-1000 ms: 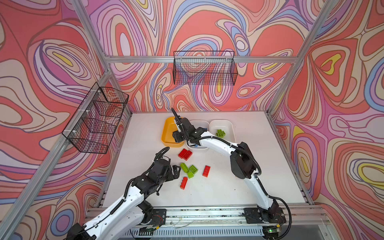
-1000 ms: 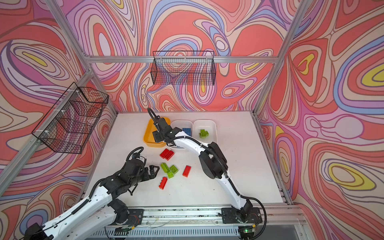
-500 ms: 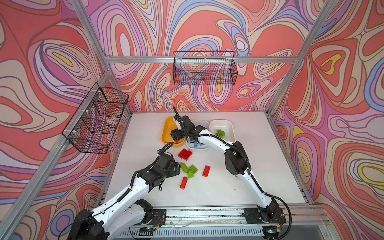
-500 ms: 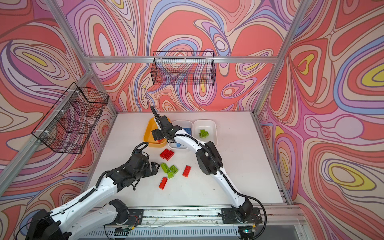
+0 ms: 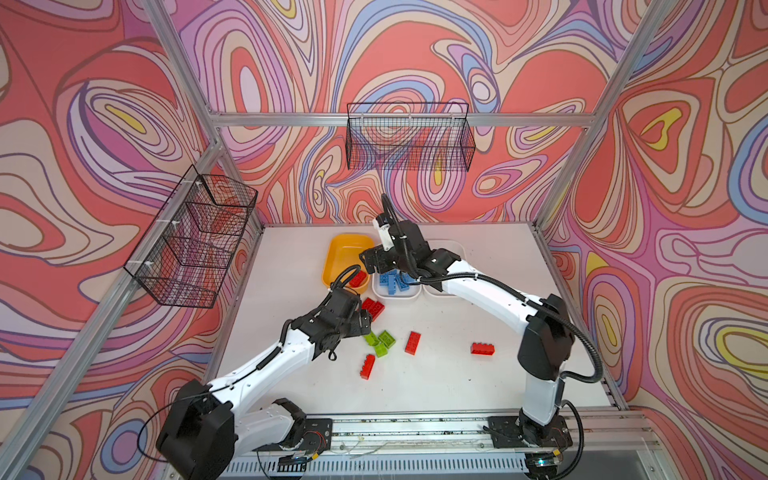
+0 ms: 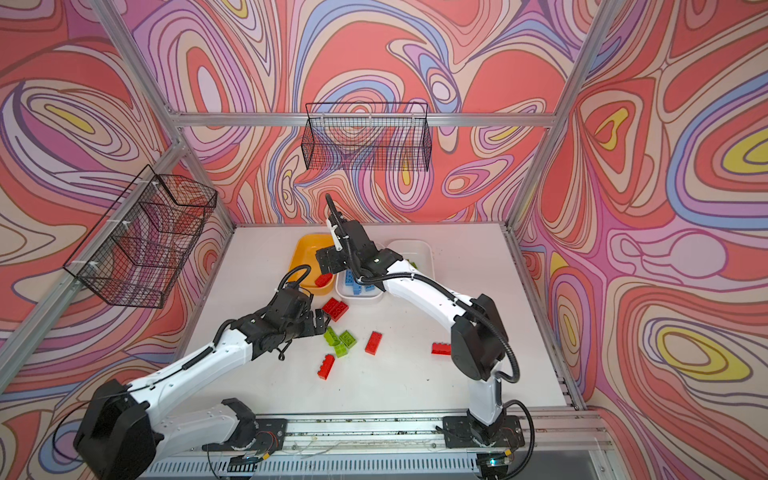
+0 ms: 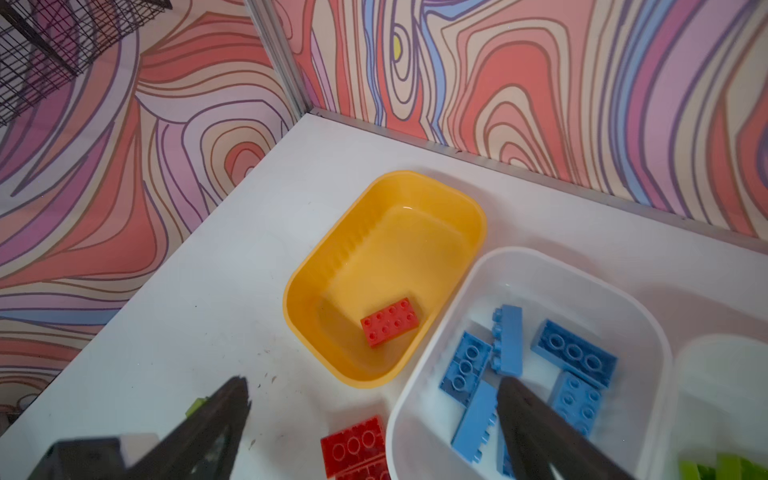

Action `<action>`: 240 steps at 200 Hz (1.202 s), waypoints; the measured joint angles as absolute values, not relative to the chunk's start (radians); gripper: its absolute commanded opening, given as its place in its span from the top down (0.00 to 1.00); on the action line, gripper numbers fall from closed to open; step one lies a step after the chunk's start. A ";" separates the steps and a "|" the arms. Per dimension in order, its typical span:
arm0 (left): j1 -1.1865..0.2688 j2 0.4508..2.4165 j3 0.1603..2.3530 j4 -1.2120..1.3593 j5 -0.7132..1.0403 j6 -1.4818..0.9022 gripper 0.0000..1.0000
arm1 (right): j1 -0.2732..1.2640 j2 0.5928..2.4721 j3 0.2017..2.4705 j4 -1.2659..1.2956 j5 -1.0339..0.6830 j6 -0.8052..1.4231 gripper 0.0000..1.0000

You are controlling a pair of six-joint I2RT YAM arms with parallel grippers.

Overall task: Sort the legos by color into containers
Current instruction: 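Withdraw the right gripper while the left gripper lowers toward red bricks near the yellow tub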

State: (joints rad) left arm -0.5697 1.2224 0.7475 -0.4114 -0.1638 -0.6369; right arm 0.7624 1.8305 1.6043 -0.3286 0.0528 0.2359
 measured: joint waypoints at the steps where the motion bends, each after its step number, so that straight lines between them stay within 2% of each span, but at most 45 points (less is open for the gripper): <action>1: -0.570 1.227 0.749 -0.410 -0.164 -0.636 0.00 | 0.762 1.824 1.595 -0.329 0.055 0.237 0.02; 43: -0.569 1.438 0.863 -0.395 -0.203 -0.612 0.02 | 0.762 1.514 1.188 -0.338 0.120 0.289 0.02; 96: -0.555 1.575 0.921 -0.393 -0.283 -0.603 0.05 | 0.762 1.248 1.044 -0.351 0.188 0.325 0.02; 156: -0.484 1.619 0.954 -0.389 -0.297 -0.602 0.07 | 0.762 1.208 0.989 -0.353 0.217 0.336 0.02; 240: -0.457 1.702 0.996 -0.366 -0.284 -0.596 0.08 | 0.762 1.208 0.981 -0.353 0.239 0.338 0.02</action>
